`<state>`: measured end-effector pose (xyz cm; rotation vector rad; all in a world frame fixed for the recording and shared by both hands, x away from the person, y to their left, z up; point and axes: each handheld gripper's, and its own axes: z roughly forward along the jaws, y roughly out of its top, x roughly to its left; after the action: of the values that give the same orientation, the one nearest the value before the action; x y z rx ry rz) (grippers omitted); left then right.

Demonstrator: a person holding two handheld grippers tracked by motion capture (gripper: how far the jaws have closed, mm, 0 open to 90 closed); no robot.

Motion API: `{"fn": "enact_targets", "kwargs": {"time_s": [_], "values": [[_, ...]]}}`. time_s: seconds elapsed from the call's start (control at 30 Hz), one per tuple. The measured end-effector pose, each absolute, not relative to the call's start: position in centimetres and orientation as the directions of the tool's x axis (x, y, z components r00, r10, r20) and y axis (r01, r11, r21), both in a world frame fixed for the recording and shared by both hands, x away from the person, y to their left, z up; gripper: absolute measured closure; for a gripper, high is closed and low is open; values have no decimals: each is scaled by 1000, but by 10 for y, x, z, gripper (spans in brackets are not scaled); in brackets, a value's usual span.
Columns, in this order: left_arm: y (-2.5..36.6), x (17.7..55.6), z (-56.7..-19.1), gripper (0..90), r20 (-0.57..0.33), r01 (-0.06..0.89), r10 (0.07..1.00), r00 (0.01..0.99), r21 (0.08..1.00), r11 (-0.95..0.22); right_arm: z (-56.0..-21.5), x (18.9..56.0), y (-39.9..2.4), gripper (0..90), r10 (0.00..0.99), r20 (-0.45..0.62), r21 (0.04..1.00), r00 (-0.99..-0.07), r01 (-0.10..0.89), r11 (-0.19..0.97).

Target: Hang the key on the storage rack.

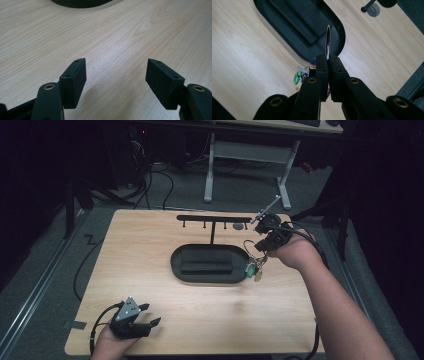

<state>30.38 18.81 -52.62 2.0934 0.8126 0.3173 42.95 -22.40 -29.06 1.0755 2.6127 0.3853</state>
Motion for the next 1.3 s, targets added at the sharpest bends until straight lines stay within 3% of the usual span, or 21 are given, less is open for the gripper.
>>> {"fn": "enact_targets", "kwargs": {"time_s": [0.67,1.3], "values": [[190,305,-529,335,-74,446,651,756,785,-429,-302,493,-229,875,784,-106,398,-612,696,597],[190,306,-530,333,-74,446,649,757,784,-431,-319,517,-231,869,781,-124,367,-613,703,610]]}}
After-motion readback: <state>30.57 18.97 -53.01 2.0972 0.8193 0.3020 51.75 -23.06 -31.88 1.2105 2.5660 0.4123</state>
